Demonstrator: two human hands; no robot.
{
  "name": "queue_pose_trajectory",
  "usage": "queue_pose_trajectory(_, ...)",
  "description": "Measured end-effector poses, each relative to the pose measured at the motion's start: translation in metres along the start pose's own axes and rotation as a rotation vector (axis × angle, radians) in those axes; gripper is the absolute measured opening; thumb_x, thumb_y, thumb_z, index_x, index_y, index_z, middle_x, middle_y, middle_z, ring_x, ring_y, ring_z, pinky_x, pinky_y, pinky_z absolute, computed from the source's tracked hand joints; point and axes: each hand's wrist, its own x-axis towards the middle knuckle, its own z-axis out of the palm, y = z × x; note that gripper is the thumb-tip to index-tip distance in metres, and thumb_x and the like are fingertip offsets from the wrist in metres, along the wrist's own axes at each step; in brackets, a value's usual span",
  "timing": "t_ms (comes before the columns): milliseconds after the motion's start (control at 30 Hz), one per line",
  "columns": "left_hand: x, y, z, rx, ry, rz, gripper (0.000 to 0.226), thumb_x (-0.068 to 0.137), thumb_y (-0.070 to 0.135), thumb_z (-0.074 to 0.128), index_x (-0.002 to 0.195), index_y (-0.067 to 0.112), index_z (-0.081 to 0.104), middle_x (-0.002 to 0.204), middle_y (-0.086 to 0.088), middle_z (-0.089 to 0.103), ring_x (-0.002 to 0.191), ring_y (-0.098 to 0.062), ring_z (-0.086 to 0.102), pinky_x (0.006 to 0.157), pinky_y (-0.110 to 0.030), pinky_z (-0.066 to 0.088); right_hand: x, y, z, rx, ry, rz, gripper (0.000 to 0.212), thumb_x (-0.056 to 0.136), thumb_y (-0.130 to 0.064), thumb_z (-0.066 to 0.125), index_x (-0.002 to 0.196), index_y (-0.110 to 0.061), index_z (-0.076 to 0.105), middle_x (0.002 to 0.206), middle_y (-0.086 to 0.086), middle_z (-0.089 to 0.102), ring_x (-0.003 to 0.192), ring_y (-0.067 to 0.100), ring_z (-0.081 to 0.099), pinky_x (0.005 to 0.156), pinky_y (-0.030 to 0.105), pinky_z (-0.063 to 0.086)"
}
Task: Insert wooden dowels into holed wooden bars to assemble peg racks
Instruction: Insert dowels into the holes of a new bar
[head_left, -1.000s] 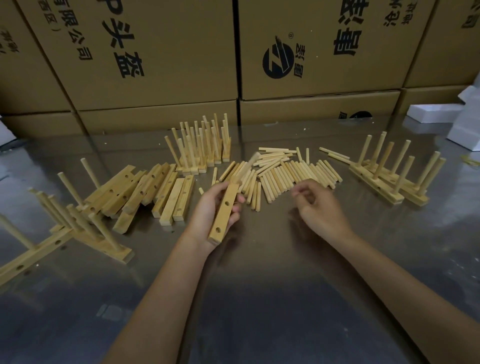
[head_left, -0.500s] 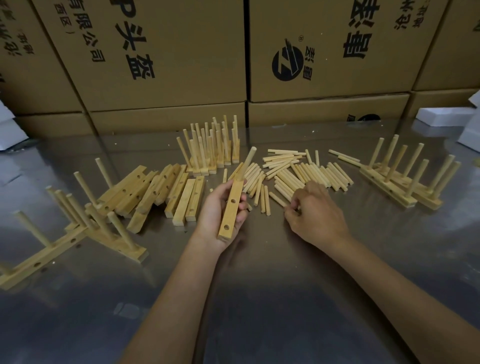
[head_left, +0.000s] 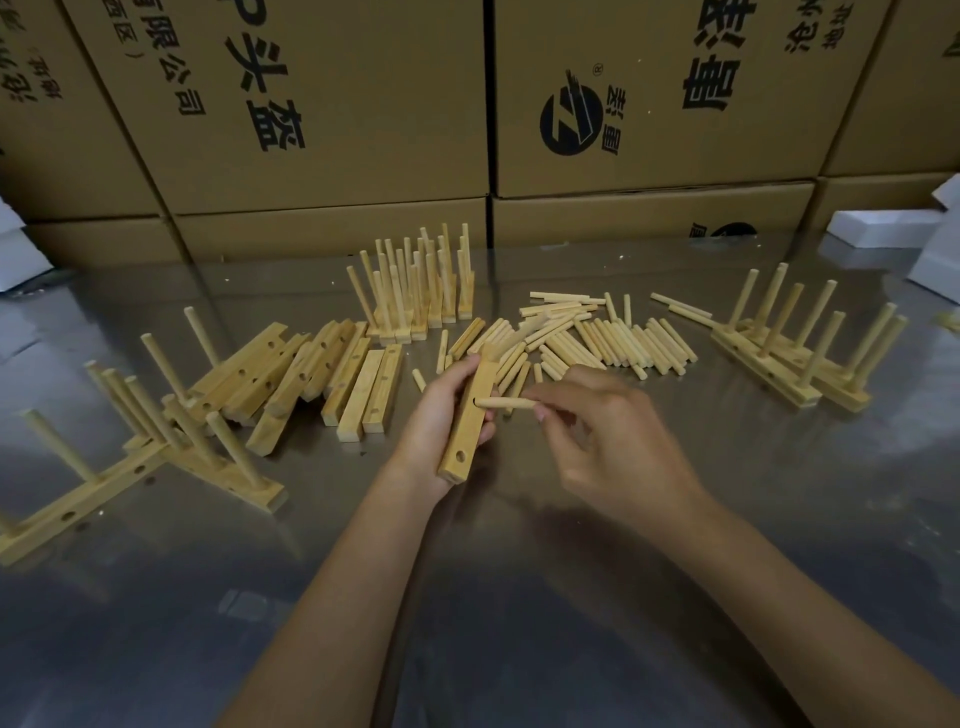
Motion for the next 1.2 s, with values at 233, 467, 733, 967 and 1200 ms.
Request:
queue_pose_trajectory(233, 0.003, -0.006, 0.002, 0.083, -0.021, 0.03, 0.027, 0.1, 0.035, 0.056, 0.106, 0.011, 0.066, 0.067, 0.0, 0.058, 0.052, -0.009, 0.051, 0.042, -0.018, 0.04, 0.004, -0.014, -0.003, -0.233, -0.018, -0.1, 0.021, 0.085, -0.003, 0.063, 0.103, -0.01, 0.071, 0.085, -0.009, 0.041, 0.082, 0.006, 0.034, 0.063, 0.023, 0.037)
queue_pose_trajectory(467, 0.005, -0.007, 0.005, 0.085, 0.046, 0.028, 0.022, 0.1, 0.032, 0.056, 0.095, 0.012, 0.065, 0.07, -0.005, 0.058, 0.053, -0.013, 0.048, 0.043, -0.021, 0.037, 0.017, -0.021, 0.007, -0.214, -0.034, -0.017, 0.012, 0.09, -0.009, 0.049, 0.089, -0.011, 0.06, 0.084, -0.004, 0.044, 0.079, 0.011, 0.036, 0.065, 0.026, 0.031)
queue_pose_trajectory(733, 0.005, -0.008, 0.008, 0.121, 0.076, 0.034, 0.024, 0.098, 0.033, 0.059, 0.097, 0.011, 0.068, 0.065, -0.003, 0.059, 0.052, -0.013, 0.051, 0.044, -0.022, 0.04, 0.016, -0.016, 0.016, 0.065, 0.079, 0.048, 0.02, 0.096, -0.014, 0.052, 0.111, -0.021, 0.063, 0.085, -0.009, 0.066, 0.073, 0.006, 0.058, 0.063, 0.026, 0.046)
queue_pose_trajectory(967, 0.0, -0.005, 0.004, -0.003, 0.017, -0.034, 0.031, 0.099, 0.035, 0.055, 0.102, 0.011, 0.074, 0.07, -0.002, 0.066, 0.055, -0.01, 0.058, 0.047, -0.02, 0.049, 0.016, -0.004, 0.022, 0.227, 0.19, 0.123, 0.051, 0.082, -0.058, 0.066, 0.118, -0.034, 0.038, 0.077, -0.011, 0.055, 0.058, 0.004, 0.053, 0.048, 0.016, 0.038)
queue_pose_trajectory(1200, 0.002, 0.004, -0.005, -0.353, -0.035, -0.058, 0.034, 0.102, 0.023, 0.043, 0.127, 0.002, 0.055, 0.073, -0.003, 0.05, 0.046, -0.007, 0.044, 0.034, -0.017, 0.034, 0.008, 0.061, 0.016, -0.061, 0.193, 0.352, 0.012, 0.093, -0.025, 0.057, 0.104, -0.024, 0.053, 0.092, -0.01, 0.055, 0.09, 0.01, 0.054, 0.06, 0.023, 0.036)
